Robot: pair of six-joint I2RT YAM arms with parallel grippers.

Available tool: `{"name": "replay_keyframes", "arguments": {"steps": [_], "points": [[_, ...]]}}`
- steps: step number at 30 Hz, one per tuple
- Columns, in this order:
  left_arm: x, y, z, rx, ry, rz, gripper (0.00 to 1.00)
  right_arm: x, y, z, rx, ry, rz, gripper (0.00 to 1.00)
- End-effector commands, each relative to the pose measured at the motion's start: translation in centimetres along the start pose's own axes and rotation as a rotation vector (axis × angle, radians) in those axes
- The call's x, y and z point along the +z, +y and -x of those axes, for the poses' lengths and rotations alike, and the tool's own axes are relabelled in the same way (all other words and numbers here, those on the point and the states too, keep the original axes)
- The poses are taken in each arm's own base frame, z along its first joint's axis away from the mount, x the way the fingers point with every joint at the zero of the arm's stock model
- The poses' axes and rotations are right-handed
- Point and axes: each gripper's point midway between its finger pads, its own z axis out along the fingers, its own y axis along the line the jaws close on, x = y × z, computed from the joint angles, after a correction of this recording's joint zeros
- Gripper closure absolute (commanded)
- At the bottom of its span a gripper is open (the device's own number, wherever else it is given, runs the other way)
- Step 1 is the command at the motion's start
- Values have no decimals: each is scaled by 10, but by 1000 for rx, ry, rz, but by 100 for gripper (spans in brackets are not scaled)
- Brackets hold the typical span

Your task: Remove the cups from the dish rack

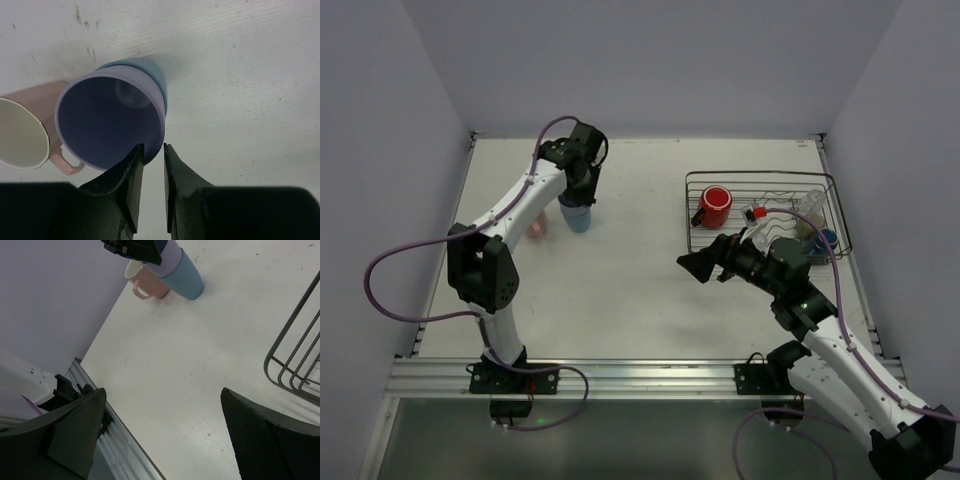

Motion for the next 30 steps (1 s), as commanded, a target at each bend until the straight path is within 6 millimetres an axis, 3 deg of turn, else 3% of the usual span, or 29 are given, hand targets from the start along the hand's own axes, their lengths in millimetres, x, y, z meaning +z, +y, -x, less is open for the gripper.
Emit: {"name": "replay_keyframes", "arguments": {"steps": [1, 6, 11, 16, 17, 19, 20, 21, 22, 23, 24, 25, 26, 28, 30], "points": [[-7, 2, 8, 21, -7, -11, 74, 2, 1, 6, -15, -18, -1, 1], [-11, 6, 13, 9, -33, 8, 72, 3, 1, 6, -13, -19, 0, 1], [-28, 6, 31, -20, -126, -6, 57, 6, -7, 7, -11, -24, -34, 1], [-69, 10, 58, -85, -314, -24, 44, 7, -16, 16, -22, -50, -96, 1], [-88, 12, 62, -107, -371, -37, 44, 5, -22, 12, -16, -36, -131, 1], [-103, 8, 69, -126, -456, -85, 42, 3, -34, 18, -23, -58, -207, 1], [-120, 7, 61, -137, -501, -119, 41, 2, -40, 20, -27, -65, -241, 1], [-134, 2, 68, -148, -580, -162, 41, 1, -42, 27, -36, -83, -270, 1], [-149, -10, 66, -133, -626, -230, 41, -3, -55, 31, -50, -99, -343, 1], [-163, -13, 48, -131, -667, -274, 41, -3, -63, 32, -56, -98, -387, 1], [-176, -20, 51, -131, -742, -323, 39, -4, -65, 41, -68, -116, -420, 1], [-187, -32, 43, -109, -770, -395, 36, -6, -74, 42, -87, -109, -468, 1], [-190, -36, 22, -105, -783, -441, 34, -7, -90, 47, -98, -120, -554, 1], [-202, -51, 8, -77, -834, -540, 32, -8, -99, 60, -126, -131, -633, 1], [-197, -56, -18, -54, -839, -587, 31, -5, -117, 72, -139, -138, -738, 1]]}}
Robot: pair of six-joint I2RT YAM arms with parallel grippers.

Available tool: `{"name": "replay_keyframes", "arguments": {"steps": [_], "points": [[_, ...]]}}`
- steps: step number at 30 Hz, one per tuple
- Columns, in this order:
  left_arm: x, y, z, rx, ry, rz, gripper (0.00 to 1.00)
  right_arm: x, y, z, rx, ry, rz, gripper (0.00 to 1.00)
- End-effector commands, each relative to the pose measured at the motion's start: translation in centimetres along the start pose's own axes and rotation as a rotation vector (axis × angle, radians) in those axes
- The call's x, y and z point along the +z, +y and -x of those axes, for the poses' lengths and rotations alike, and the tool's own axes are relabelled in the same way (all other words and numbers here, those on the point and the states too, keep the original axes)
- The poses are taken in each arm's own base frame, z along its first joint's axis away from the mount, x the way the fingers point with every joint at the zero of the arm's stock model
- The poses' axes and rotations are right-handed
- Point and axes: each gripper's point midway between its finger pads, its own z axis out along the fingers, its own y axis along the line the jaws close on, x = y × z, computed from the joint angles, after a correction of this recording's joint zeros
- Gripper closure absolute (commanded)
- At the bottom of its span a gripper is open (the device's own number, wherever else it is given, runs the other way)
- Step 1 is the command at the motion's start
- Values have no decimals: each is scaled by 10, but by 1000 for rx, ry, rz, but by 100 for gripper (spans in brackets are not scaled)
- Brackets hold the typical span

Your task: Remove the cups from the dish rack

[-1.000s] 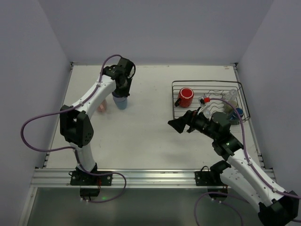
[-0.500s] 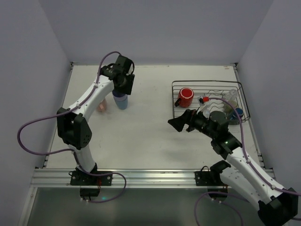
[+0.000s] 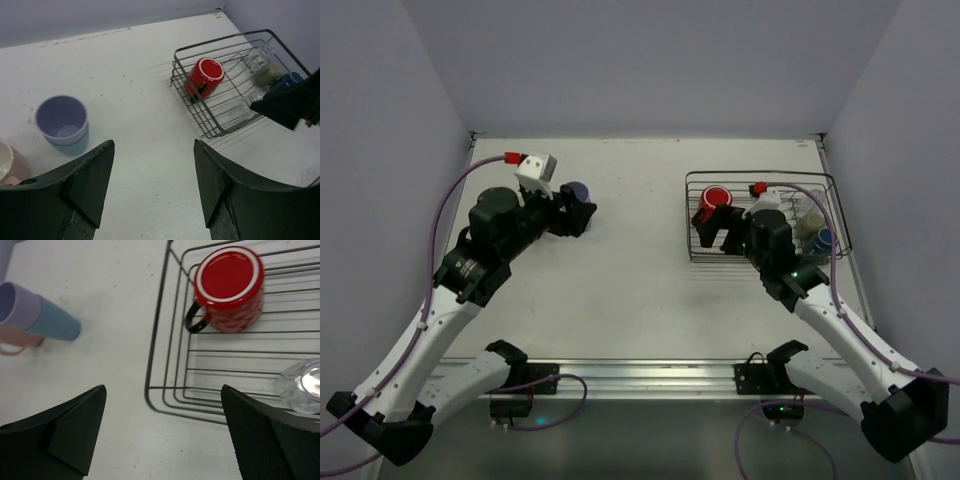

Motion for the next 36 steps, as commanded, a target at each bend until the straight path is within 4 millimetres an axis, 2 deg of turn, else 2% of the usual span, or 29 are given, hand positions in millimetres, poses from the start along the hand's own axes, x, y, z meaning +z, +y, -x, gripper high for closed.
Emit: {"name": "replay_keyframes", "arguments": {"steps": [1, 3, 4, 5, 6, 7, 8, 10, 11, 12, 13, 15, 16, 17, 19, 25, 33, 34, 36], "points": [[-2, -25, -22, -18, -33, -166, 31, 14, -37, 32, -61, -73, -252, 1], [-14, -26, -45, -4, -25, -203, 31, 25, -58, 44, -64, -108, -403, 1], [-19, -26, -51, 6, -26, -216, 30, 29, -64, 49, -61, -123, -446, 1], [-26, -25, -62, 19, -28, -225, 30, 32, -64, 63, -60, -149, -469, 1], [-31, -23, -74, 25, -27, -233, 28, 46, -68, 57, -82, -108, -490, 1], [-36, -24, -69, 31, -52, -239, 27, 53, -67, 60, -78, -103, -489, 1], [-34, -20, -79, 31, -42, -225, 26, 58, -61, 72, -68, -119, -480, 1], [-38, -19, -75, 33, -47, -214, 25, 80, -61, 65, -83, -75, -484, 1], [-39, -19, -71, 41, -62, -217, 25, 86, -58, 74, -80, -85, -482, 1], [-39, -20, -70, 51, -64, -222, 24, 93, -58, 74, -82, -77, -486, 1], [-39, -19, -69, 65, -61, -219, 24, 107, -61, 63, -90, -35, -490, 1], [-38, -17, -75, 64, -35, -211, 24, 119, -64, 64, -81, -23, -494, 1], [-37, -18, -77, 63, -26, -217, 24, 130, -69, 53, -85, 16, -499, 1], [-37, -19, -79, 61, -18, -223, 24, 134, -73, 55, -78, 17, -505, 1], [-37, -21, -79, 62, -13, -238, 24, 143, -77, 46, -79, 54, -507, 1], [-35, -22, -82, 60, 3, -255, 24, 157, -89, 33, -93, 112, -533, 1], [-32, -18, -85, 53, 17, -244, 24, 179, -92, 12, -88, 185, -518, 1], [-31, -18, -85, 54, 20, -242, 24, 179, -93, 11, -90, 186, -523, 3], [-30, -18, -87, 51, 28, -243, 24, 179, -94, 13, -100, 182, -527, 16]]}}
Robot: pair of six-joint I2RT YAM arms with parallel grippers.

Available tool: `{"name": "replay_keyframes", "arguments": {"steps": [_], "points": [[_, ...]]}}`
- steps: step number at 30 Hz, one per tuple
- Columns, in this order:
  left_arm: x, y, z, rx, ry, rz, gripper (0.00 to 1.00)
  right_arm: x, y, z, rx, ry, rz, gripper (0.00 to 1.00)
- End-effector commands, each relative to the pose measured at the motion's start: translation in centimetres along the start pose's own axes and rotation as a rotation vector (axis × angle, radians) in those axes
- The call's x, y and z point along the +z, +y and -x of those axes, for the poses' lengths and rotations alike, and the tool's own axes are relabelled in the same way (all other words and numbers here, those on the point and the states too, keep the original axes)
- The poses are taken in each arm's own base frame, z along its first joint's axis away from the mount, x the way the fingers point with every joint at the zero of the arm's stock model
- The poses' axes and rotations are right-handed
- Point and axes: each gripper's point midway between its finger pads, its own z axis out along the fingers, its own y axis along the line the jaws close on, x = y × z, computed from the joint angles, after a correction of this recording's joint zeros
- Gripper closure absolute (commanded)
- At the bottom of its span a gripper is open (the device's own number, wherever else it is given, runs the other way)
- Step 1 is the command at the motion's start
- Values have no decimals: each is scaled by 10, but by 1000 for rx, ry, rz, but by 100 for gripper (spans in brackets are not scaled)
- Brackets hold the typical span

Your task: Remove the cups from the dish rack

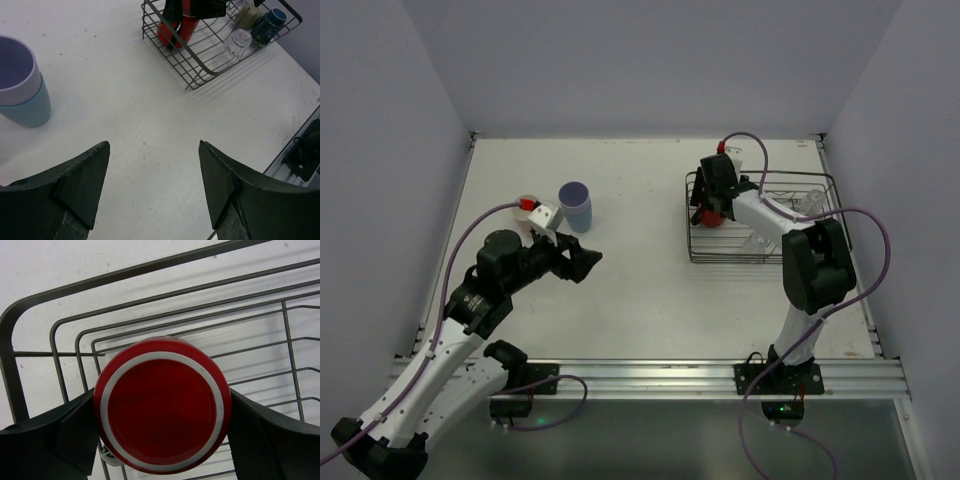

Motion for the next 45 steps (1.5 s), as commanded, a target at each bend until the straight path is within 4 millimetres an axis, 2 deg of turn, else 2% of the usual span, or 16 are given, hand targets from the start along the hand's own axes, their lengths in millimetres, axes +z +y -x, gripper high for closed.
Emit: {"name": "replay_keyframes", "arguments": {"steps": [1, 3, 6, 9, 14, 16, 17, 18, 19, 20, 21, 22, 27, 30, 36, 45], "points": [[0, -4, 16, 30, -36, -25, 24, -6, 4, 21, 12, -41, 13, 28], [1, -4, 15, 27, -32, -23, 24, -14, 5, 30, 18, -75, 24, 42], [3, -5, 16, 19, -31, -32, 24, -43, 1, 52, 44, -169, 66, 63], [4, -14, 22, -7, -51, -73, 24, -81, -3, 73, 74, -262, 130, 66], [10, -39, 35, -94, -75, -206, 30, -150, -7, 89, 139, -394, 299, 68], [14, -52, 39, -144, -81, -279, 31, -175, 8, 87, 167, -404, 445, 68], [15, -56, 40, -165, -83, -304, 31, -178, 11, 71, 173, -378, 497, 68], [18, -61, 39, -182, -86, -345, 31, -215, 26, 79, 212, -425, 671, 68], [17, -68, 49, -213, -126, -384, 31, -228, 35, 72, 217, -420, 765, 68], [17, -72, 51, -230, -136, -413, 31, -231, 40, 51, 265, -368, 838, 68], [22, -72, 46, -263, -127, -419, 31, -266, 48, 55, 264, -413, 993, 68], [21, -77, 56, -299, -166, -451, 31, -265, 49, 37, 273, -380, 1037, 68], [29, -91, 58, -388, -185, -545, 33, -319, 57, 21, 334, -383, 1322, 66], [47, -94, 50, -414, -155, -547, 34, -336, 59, 12, 335, -360, 1420, 66], [58, -120, 51, -425, -140, -633, 35, -348, 64, -3, 349, -305, 1550, 66], [67, -144, 57, -445, -152, -746, 48, -342, 79, -25, 369, -228, 1588, 66]]}}
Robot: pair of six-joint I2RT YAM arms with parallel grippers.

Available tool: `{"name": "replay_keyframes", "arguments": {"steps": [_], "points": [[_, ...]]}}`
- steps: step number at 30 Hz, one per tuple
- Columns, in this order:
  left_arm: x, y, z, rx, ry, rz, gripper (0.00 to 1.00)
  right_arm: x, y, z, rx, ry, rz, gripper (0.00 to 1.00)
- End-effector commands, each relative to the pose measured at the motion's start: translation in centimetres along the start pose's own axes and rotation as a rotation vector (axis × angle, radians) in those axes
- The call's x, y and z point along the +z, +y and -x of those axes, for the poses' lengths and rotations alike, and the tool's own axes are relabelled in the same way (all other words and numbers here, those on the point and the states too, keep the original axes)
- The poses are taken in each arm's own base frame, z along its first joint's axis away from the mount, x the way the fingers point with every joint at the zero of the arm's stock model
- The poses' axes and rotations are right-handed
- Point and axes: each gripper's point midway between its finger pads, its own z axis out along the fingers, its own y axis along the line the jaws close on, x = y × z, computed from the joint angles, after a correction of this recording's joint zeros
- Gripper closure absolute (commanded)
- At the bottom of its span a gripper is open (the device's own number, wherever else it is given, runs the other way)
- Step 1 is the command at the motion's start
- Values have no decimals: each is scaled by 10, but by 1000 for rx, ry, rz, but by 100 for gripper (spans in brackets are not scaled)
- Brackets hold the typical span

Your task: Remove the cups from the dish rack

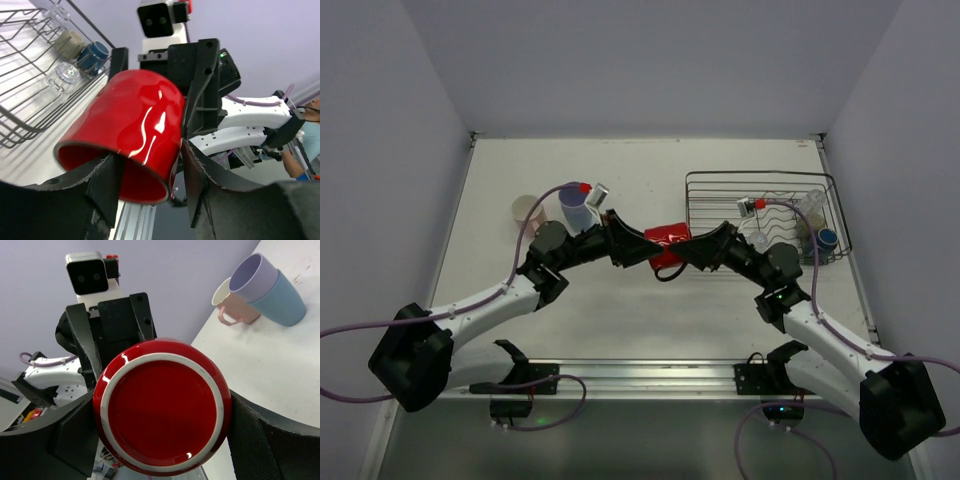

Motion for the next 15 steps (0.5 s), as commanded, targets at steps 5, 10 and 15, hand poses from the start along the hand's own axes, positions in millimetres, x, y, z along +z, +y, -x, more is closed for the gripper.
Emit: {"name": "replay_keyframes", "arguments": {"steps": [5, 10, 15], "points": [[16, -37, 13, 50, -34, -138, 68, 5, 33, 10, -30, -57, 167, 66], [14, -38, 18, 71, -60, -122, 100, 4, 24, 5, 17, -63, 174, 47], [8, -30, 32, 159, -90, 10, 100, 4, 12, 2, 25, -65, 120, 1]]}}
